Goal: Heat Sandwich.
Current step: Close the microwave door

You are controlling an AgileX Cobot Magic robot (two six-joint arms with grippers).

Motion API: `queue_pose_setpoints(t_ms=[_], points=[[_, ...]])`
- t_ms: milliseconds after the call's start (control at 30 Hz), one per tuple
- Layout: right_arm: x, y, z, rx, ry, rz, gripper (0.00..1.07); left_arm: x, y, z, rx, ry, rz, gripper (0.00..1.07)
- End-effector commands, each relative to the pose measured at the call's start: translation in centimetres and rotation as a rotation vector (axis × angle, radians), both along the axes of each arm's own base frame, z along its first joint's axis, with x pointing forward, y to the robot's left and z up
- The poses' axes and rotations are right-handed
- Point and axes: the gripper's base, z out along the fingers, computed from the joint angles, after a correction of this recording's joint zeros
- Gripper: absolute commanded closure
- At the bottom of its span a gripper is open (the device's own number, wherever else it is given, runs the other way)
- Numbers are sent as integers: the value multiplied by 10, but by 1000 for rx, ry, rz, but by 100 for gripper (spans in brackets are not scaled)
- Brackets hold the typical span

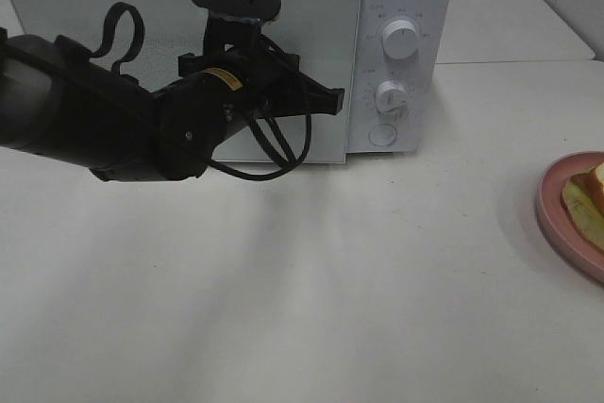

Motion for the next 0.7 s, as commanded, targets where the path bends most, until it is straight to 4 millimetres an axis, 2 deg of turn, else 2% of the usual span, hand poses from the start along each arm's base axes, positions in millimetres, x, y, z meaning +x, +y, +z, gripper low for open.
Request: queue_pose_setpoints(t_ms=[33,167,333,633,700], points=[[-3,0,0,-3,-33,-2,32,13,4,9,-53,-54,64,107],[-3,0,0,-3,-33,-2,32,28,6,12,-65,-49,82,107],[-3,0,0,-3,-33,-2,32,37,5,16,-77,-68,92,107],[-3,0,0,-3,-33,-2,32,31,2,17,-49,-19,48,107],[-3,0,0,-3,-33,-2,32,24,2,21,-43,12,26,107]])
